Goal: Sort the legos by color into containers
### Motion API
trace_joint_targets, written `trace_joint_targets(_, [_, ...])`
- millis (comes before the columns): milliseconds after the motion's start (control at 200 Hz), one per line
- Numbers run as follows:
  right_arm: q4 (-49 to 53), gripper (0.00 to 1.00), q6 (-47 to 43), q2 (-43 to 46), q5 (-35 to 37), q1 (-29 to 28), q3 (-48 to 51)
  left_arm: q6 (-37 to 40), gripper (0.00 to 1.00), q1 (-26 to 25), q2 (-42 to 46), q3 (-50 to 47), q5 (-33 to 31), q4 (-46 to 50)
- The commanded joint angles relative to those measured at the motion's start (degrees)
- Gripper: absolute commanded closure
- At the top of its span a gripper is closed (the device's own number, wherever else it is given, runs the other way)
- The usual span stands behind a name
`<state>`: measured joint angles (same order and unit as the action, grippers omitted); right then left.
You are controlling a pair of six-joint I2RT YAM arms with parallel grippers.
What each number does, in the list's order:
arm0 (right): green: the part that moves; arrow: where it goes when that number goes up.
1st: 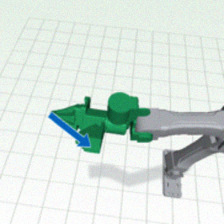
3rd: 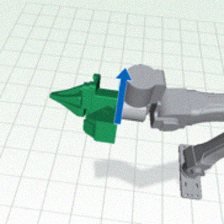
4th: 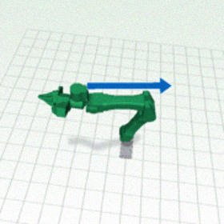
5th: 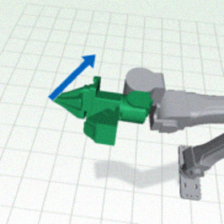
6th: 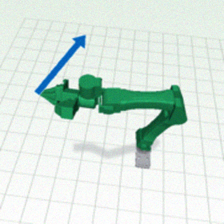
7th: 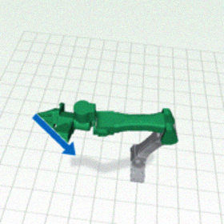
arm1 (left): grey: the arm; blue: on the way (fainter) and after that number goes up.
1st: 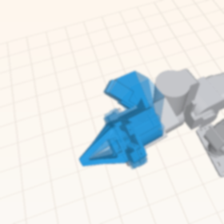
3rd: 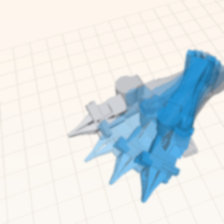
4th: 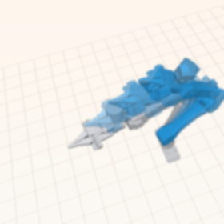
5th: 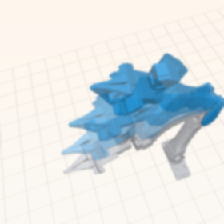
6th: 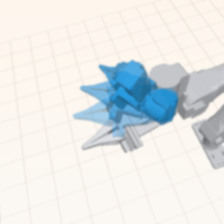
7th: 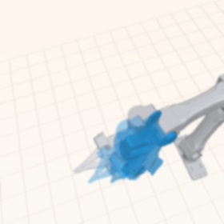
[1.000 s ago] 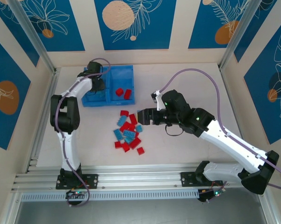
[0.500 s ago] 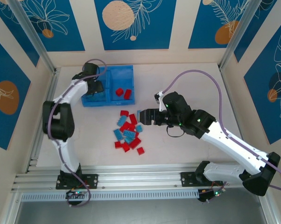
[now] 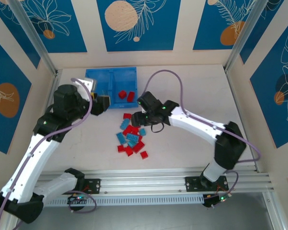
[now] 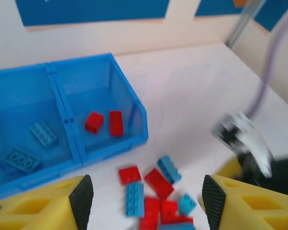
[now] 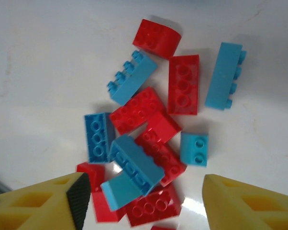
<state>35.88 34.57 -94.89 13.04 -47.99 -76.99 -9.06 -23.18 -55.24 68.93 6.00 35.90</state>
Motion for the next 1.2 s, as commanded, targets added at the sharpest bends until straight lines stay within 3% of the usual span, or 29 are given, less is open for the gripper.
trace_joint_targets(0, [4.49,0.41,-2.22,-6.84,4.6,-0.08,-5.75,8.96,0.32,-0.46,2.09,-4.37,3.14,6.55])
trace_joint_targets(300, [9.8,0.46,-6.11,-24.27,8.36,-0.31,-20.56,8.68,0.1,-0.54,1.89,-9.47,4.82,1.98])
trace_joint_targets(550, [12.58,0.44,-4.47,-31.74,9.67,0.27,-25.15,9.85,0.0,-0.46,0.33,-9.95,3.28,3.14])
trace_joint_targets(785, [13.22,0.46,-3.94,-33.9,8.85,0.32,-24.42,9.61,0.0,-0.45,0.49,-10.04,2.53,3.01])
trace_joint_targets(975, [14.52,0.53,-2.57,-34.39,9.1,0.7,-24.12,9.5,0.0,-0.46,0.36,-10.04,2.18,3.12])
trace_joint_targets(1075, [16.43,0.45,-0.86,-34.32,10.77,1.14,-24.17,9.36,0.0,-0.46,0.45,-10.14,2.09,3.18])
trace_joint_targets(1195, [18.03,0.43,0.01,-34.22,13.27,0.92,-24.35,9.24,0.0,-0.46,0.49,-10.14,1.98,3.21])
